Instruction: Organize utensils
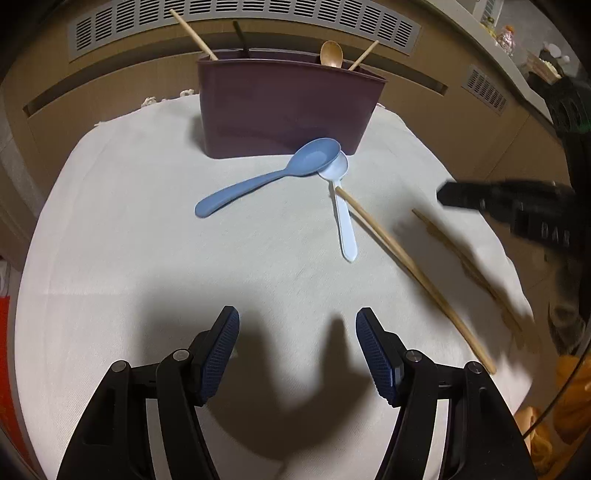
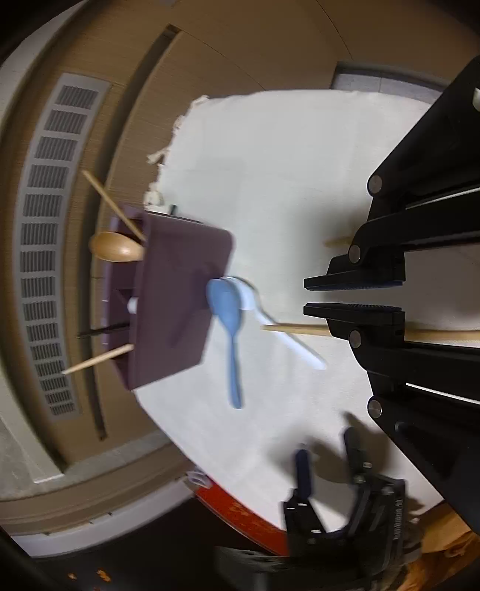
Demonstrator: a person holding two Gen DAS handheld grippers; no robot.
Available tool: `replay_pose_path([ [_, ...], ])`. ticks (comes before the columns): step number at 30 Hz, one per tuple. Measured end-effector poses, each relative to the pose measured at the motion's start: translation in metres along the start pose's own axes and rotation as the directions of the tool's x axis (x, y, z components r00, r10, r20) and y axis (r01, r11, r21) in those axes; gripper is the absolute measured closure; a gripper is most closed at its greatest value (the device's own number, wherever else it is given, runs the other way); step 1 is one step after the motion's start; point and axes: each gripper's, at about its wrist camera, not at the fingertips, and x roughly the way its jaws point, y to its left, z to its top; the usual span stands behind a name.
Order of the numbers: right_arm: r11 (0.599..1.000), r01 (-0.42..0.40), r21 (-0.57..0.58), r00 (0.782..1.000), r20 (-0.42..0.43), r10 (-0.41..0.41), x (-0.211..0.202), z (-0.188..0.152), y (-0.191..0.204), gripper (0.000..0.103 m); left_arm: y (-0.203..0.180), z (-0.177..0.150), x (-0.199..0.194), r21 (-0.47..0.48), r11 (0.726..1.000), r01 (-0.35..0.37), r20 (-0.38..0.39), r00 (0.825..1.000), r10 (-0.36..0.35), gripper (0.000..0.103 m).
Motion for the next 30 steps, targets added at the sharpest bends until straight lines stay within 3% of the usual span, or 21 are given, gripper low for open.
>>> replay_pose_path([
  [3,0.999,-0.022,-0.029,0.999,-0.042,0.021,0.01,-0.02,0.009,0.084,-0.007,0.006,0.002,0.015,0.995,-0.097,0.028,0.995,0.096,0.037],
  [4,0.999,-0.027,-0.033,0.998,-0.053,0.025,0.016,-0.024,0.011,0.077,-0.008,0.006,0.002,0.019,0.994,-0.111,0.027,0.993,0.111,0.037],
  [7,0.999,-0.041,-0.035,0.996,-0.082,0.038,0.034,-0.032,0.019,0.073,-0.006,0.006,0.005,0.018,0.994,-0.112,0.012,0.994,0.112,0.037],
  [17,0.996,-0.001,-0.089,0.997,-0.078,-0.006,0.05,-0.031,0.035,0.071,-0.005,0.006,0.009,0.011,0.994,-0.113,0.004,0.994,0.113,0.035],
  [21,0.996,-0.068,-0.054,0.994,-0.085,0.063,0.04,-0.031,0.026,0.071,-0.006,0.005,0.009,0.011,0.994,-0.106,0.0,0.994,0.106,0.035],
  [26,1.0,0.028,-0.01,1.0,0.006,-0.028,0.003,-0.032,-0.011,0.063,-0.006,0.007,0.008,0.002,0.995,-0.095,-0.001,0.995,0.095,0.035],
  [30,0.996,0.087,-0.001,0.996,0.001,-0.087,-0.006,-0.045,-0.032,0.059,-0.013,0.013,0.015,-0.016,0.998,-0.058,-0.019,0.998,0.058,0.035],
])
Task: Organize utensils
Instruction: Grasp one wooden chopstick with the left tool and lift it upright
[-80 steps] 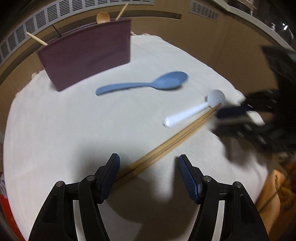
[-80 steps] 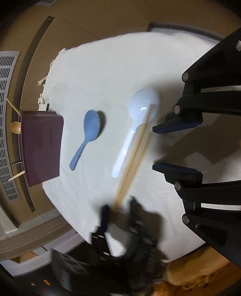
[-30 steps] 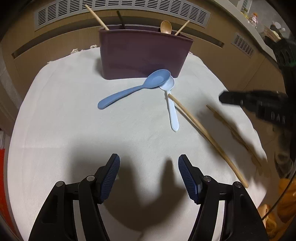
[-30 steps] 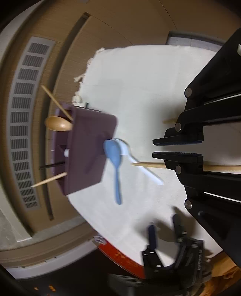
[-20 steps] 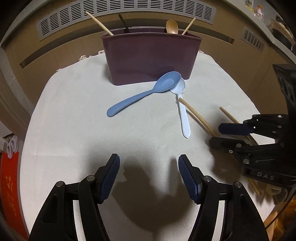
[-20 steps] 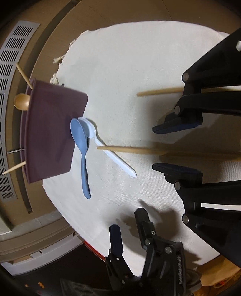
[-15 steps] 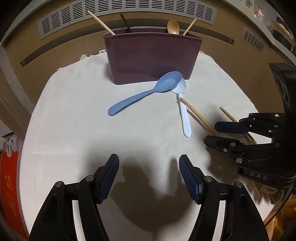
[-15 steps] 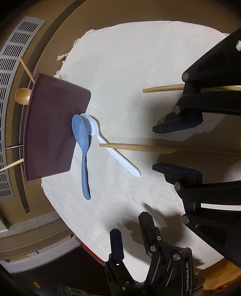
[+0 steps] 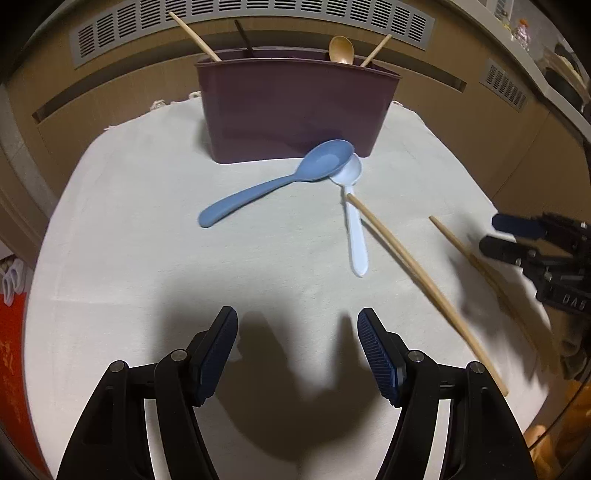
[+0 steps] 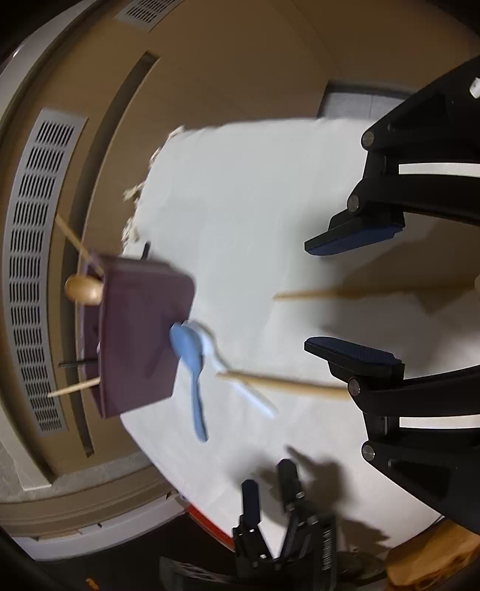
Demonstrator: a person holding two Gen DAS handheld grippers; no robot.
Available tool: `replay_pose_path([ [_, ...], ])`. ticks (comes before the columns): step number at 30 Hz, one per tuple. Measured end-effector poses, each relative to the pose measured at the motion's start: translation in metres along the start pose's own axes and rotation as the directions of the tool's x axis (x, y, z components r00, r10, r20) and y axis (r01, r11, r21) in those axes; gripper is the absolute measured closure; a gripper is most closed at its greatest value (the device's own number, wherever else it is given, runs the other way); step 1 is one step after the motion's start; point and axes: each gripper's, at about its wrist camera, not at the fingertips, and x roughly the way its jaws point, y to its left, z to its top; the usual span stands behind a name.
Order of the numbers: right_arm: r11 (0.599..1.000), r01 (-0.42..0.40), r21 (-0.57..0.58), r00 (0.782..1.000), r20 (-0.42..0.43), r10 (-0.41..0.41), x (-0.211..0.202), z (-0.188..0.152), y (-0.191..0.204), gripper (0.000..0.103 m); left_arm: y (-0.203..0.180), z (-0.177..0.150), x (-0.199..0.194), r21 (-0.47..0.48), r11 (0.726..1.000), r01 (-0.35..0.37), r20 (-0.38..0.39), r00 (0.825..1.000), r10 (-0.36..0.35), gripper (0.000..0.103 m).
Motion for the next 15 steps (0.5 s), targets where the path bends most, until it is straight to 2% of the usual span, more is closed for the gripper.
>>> replay_pose_path([
  [6,0.999,-0.02,0.027,0.999,-0.038,0.021,0.013,-0.015,-0.01,0.059,-0.025,0.02,0.009,-0.01,0.999,0.048,-0.017,0.999,-0.048,0.035],
  [11,0.999,-0.023,0.034,0.999,-0.027,0.024,0.02,-0.019,-0.006,0.059,-0.034,0.053,0.025,-0.12,0.99,0.07,-0.024,0.997,-0.073,0.035],
  [13,0.999,-0.006,0.033,1.0,-0.014,0.007,0.019,-0.021,-0.005,0.059,-0.039,0.063,0.036,-0.127,0.991,0.042,-0.04,0.998,-0.047,0.036],
  [15,1.0,0.013,0.028,1.0,-0.01,-0.013,0.019,-0.025,-0.003,0.059,-0.045,0.07,0.046,-0.113,0.994,-0.008,-0.049,0.999,0.002,0.041],
])
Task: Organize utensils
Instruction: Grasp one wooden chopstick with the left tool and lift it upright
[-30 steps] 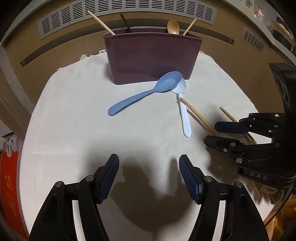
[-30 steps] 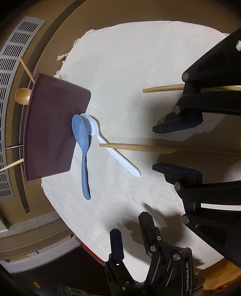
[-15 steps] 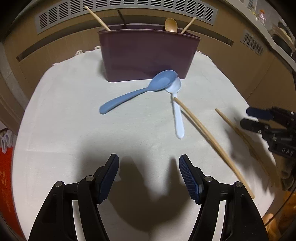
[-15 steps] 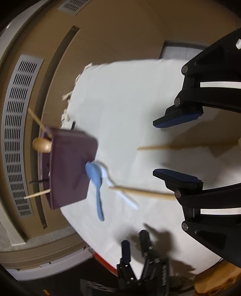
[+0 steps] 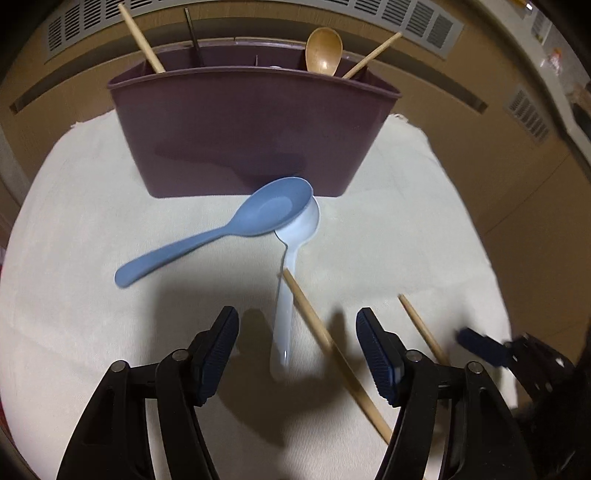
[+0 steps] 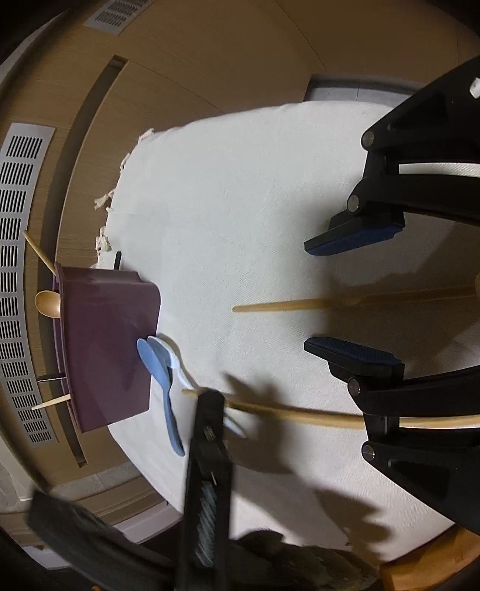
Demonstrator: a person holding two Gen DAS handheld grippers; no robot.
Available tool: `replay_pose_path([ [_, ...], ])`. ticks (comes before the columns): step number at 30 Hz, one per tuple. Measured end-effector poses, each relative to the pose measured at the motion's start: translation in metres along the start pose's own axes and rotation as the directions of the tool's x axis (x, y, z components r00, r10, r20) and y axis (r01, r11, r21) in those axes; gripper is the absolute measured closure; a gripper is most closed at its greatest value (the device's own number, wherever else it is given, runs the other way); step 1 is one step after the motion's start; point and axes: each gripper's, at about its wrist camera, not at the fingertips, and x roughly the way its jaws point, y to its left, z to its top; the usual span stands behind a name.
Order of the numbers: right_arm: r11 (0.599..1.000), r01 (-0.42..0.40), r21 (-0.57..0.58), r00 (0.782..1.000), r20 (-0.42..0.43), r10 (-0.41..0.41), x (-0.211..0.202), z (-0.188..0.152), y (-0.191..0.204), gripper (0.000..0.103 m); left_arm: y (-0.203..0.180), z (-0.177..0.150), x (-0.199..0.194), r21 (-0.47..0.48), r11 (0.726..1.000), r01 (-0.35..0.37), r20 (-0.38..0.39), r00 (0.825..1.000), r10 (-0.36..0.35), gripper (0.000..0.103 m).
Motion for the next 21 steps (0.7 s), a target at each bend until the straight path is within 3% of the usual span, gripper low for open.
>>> replay_pose_path([
  [2,1.0,-0.001,0.001,1.0,0.001,0.001,0.0,-0.004,0.0,0.058,-0.008,0.003,0.009,0.024,0.999,-0.03,-0.009,0.999,0.03,0.05],
  [4,1.0,-0.002,0.003,1.0,0.008,0.002,-0.001,-0.007,0.0,0.05,-0.013,0.002,0.015,0.054,0.997,-0.057,0.001,0.998,0.057,0.059],
  [6,1.0,0.012,0.003,1.0,0.016,-0.012,-0.004,-0.008,0.0,0.044,-0.017,-0.002,0.013,0.111,0.991,-0.081,0.033,0.996,0.077,0.08],
  [9,0.999,0.053,-0.01,0.998,0.035,-0.052,-0.008,-0.009,0.001,0.038,-0.007,-0.01,0.003,0.129,0.991,-0.039,0.05,0.998,0.033,0.082],
  [13,0.998,0.059,-0.013,0.996,0.069,-0.058,-0.014,-0.007,-0.001,0.021,0.01,-0.029,-0.022,0.162,0.986,-0.037,0.112,0.994,0.019,0.086],
  [17,1.0,0.014,-0.001,0.996,0.084,-0.014,-0.017,0.005,0.002,0.021,0.033,-0.044,-0.046,0.165,0.985,-0.049,0.164,0.986,0.022,0.095],
  [21,1.0,0.013,-0.021,0.995,0.095,-0.01,-0.013,0.033,0.015,0.021,0.057,-0.051,-0.066,0.129,0.99,-0.055,0.214,0.976,0.027,0.095],
])
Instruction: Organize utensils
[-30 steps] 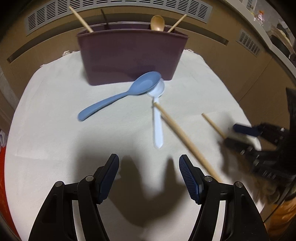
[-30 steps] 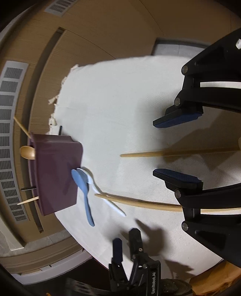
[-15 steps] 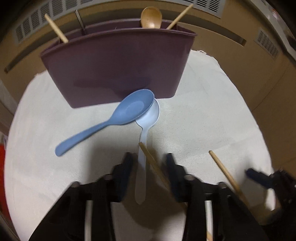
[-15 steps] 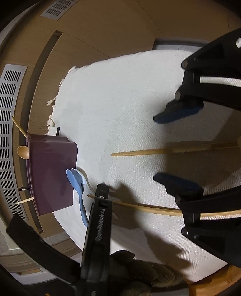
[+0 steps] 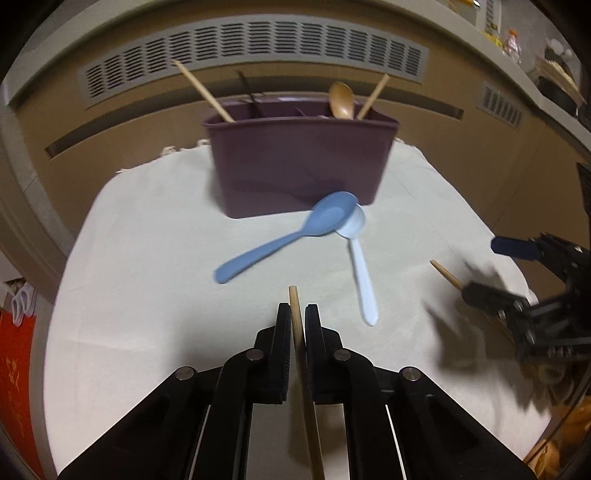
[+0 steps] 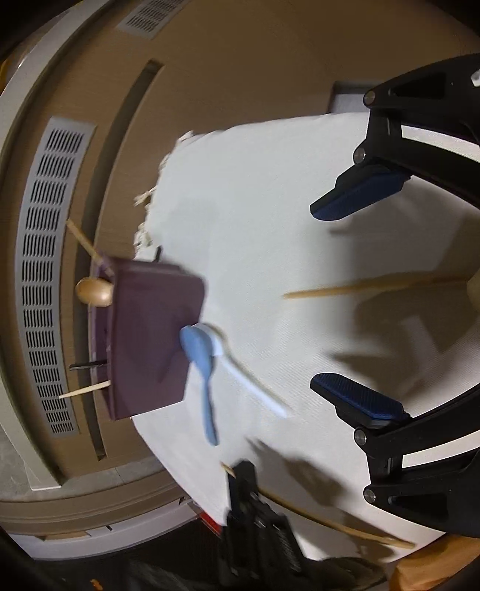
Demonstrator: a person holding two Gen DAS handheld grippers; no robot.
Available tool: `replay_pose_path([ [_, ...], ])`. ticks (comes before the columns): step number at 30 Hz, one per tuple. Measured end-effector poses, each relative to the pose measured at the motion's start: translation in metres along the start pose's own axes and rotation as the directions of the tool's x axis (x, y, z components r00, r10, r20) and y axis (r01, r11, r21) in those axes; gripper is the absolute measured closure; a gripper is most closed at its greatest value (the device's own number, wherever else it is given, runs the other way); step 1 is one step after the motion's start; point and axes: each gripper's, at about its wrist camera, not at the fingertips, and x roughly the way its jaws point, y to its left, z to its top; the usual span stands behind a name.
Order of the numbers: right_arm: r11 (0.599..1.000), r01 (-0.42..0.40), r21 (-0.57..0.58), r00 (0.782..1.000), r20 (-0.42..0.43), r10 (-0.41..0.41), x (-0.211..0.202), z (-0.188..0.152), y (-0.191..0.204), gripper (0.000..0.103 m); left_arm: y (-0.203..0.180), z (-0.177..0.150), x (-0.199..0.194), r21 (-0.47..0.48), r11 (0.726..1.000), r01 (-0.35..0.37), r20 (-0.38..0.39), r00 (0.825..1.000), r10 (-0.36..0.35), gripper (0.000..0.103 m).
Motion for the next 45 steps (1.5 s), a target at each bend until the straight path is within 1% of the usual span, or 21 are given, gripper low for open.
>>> replay_pose_path([
  [2,1.0,-0.014,0.024,1.0,-0.014,0.014,0.01,0.018,0.005,0.021,0.015,-0.001,-0.009,-0.031,1.0,-0.007,0.029,1.0,0.007,0.096],
  [5,0.993,-0.034,0.11,0.998,-0.047,0.039,0.032,0.047,0.012,0.021,0.036,-0.002,-0.018,-0.072,0.997,0.005,0.064,0.998,0.0,0.096],
  [7,0.987,-0.022,0.158,0.998,-0.058,0.031,0.045,0.06,0.015,0.021,0.047,-0.001,-0.022,-0.087,0.996,0.021,0.083,0.996,-0.013,0.097],
  [9,0.98,0.008,0.201,0.998,-0.062,0.005,0.059,0.071,0.021,0.022,0.058,0.001,-0.029,-0.101,0.994,0.038,0.107,0.994,-0.027,0.097],
  [11,0.979,0.054,0.198,0.997,-0.058,-0.043,0.071,0.079,0.03,0.023,0.069,0.003,-0.038,-0.111,0.992,0.064,0.132,0.99,-0.049,0.098],
  [12,0.979,0.065,0.194,0.997,-0.06,-0.054,0.074,0.081,0.033,0.023,0.071,0.004,-0.042,-0.113,0.991,0.07,0.143,0.988,-0.054,0.098],
  [15,0.982,0.07,0.173,0.996,-0.071,-0.058,0.086,0.087,0.042,0.023,0.079,0.01,-0.055,-0.115,0.99,0.087,0.179,0.982,-0.065,0.098],
  [19,0.986,0.088,0.14,0.994,-0.07,-0.079,0.094,0.093,0.05,0.023,0.082,0.021,-0.079,-0.101,0.988,0.118,0.244,0.966,-0.09,0.098],
  [22,0.984,0.088,0.154,0.994,-0.083,-0.075,0.1,0.096,0.047,0.024,0.081,0.028,-0.098,-0.089,0.987,0.136,0.291,0.951,-0.105,0.098],
  [23,0.983,0.083,0.166,0.993,-0.091,-0.069,0.103,0.096,0.044,0.026,0.079,0.029,-0.103,-0.084,0.987,0.138,0.303,0.947,-0.107,0.098],
  [24,0.982,0.079,0.172,0.993,-0.097,-0.063,0.105,0.095,0.043,0.039,0.078,0.03,-0.109,-0.079,0.987,0.14,0.316,0.943,-0.108,0.098],
  [25,0.982,0.067,0.175,0.993,-0.109,-0.048,0.107,0.094,0.041,0.062,0.076,0.031,-0.113,-0.076,0.987,0.14,0.327,0.939,-0.108,0.098],
  [26,0.985,0.039,0.169,0.991,-0.134,-0.017,0.11,0.093,0.041,0.077,0.075,0.032,-0.118,-0.072,0.987,0.14,0.336,0.936,-0.108,0.098],
  [27,0.987,0.028,0.161,0.988,-0.156,-0.002,0.111,0.091,0.041,0.09,0.073,0.032,-0.122,-0.067,0.988,0.141,0.344,0.933,-0.11,0.098],
  [30,0.992,0.02,0.124,0.992,-0.128,-0.004,0.095,0.088,0.043,0.096,0.069,0.034,-0.129,-0.056,0.989,0.136,0.351,0.93,-0.108,0.098],
  [36,1.0,0.011,0.028,1.0,-0.009,-0.01,0.028,0.083,0.052,0.099,0.057,0.036,-0.134,-0.052,0.991,0.121,0.347,0.933,-0.096,0.098],
  [39,1.0,-0.01,0.008,0.999,0.042,0.009,-0.008,0.08,0.055,0.099,0.051,0.038,-0.138,-0.051,0.992,0.115,0.348,0.933,-0.09,0.098],
  [44,1.0,-0.006,0.002,0.993,0.117,0.005,-0.054,0.07,0.046,0.099,0.039,0.043,-0.149,-0.038,0.994,0.101,0.36,0.93,-0.08,0.098],
  [45,1.0,-0.001,-0.001,0.991,0.131,0.001,-0.057,0.074,0.048,0.099,0.037,0.044,-0.151,-0.033,0.995,0.096,0.365,0.928,-0.078,0.098],
])
